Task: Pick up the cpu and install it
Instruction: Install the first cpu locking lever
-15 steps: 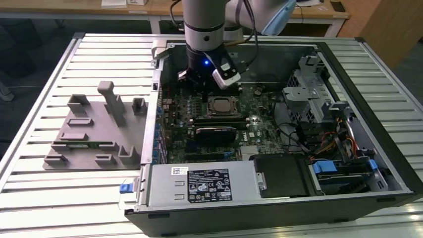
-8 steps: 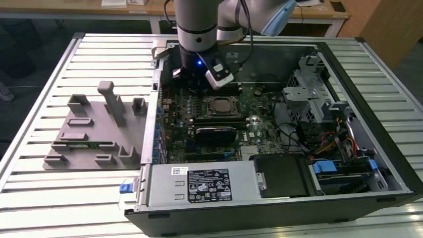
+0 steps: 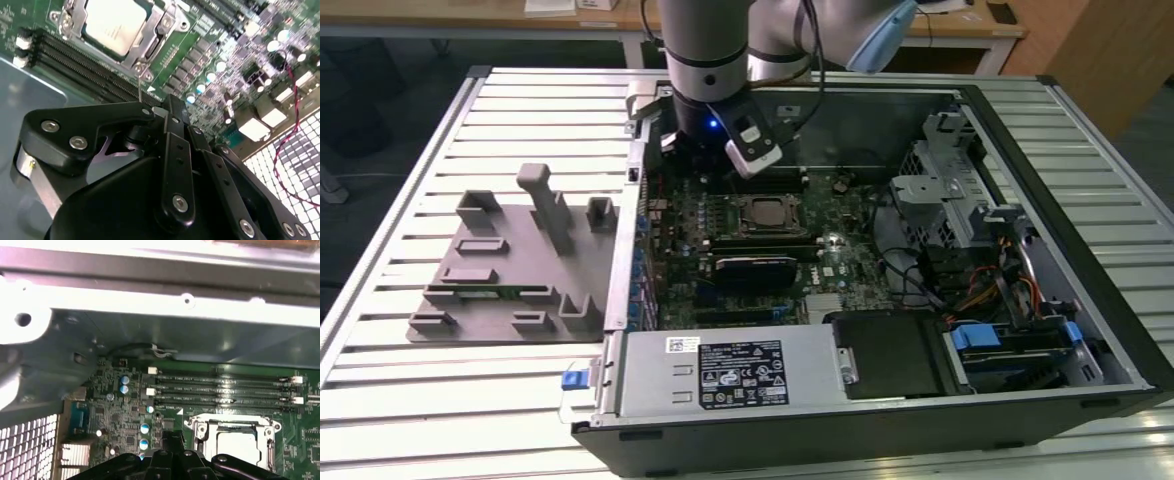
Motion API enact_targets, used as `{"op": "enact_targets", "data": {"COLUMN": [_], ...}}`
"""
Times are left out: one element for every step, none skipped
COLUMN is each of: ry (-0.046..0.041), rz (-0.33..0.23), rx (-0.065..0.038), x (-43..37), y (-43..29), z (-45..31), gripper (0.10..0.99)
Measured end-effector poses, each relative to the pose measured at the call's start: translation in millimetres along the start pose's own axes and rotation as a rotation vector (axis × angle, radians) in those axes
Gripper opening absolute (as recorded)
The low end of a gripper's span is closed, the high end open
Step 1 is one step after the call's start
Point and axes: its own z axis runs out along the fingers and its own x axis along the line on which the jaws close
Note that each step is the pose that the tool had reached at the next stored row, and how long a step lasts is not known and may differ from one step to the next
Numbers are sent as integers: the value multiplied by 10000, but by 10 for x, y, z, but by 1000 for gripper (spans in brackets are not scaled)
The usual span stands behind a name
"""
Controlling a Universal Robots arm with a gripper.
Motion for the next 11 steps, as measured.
{"op": "enact_targets", "data": {"ry": [-14, -26, -40, -53, -63, -72, -83, -94, -104, -114, -121], "rz": [2, 4, 4, 5, 5, 5, 6, 6, 7, 8, 11], "rx": [-61, -112, -154, -188, -224, -262, -302, -345, -393, -451, -507], "x": [5, 8, 10, 10, 11, 11, 11, 11, 12, 12, 13], "y": [2, 3, 5, 7, 9, 11, 12, 14, 15, 16, 17], "z": [-8, -16, -27, -38, -49, -59, -69, -79, -87, -93, -99], "gripper": [106, 106, 106, 106, 106, 106, 106, 106, 106, 106, 106]}}
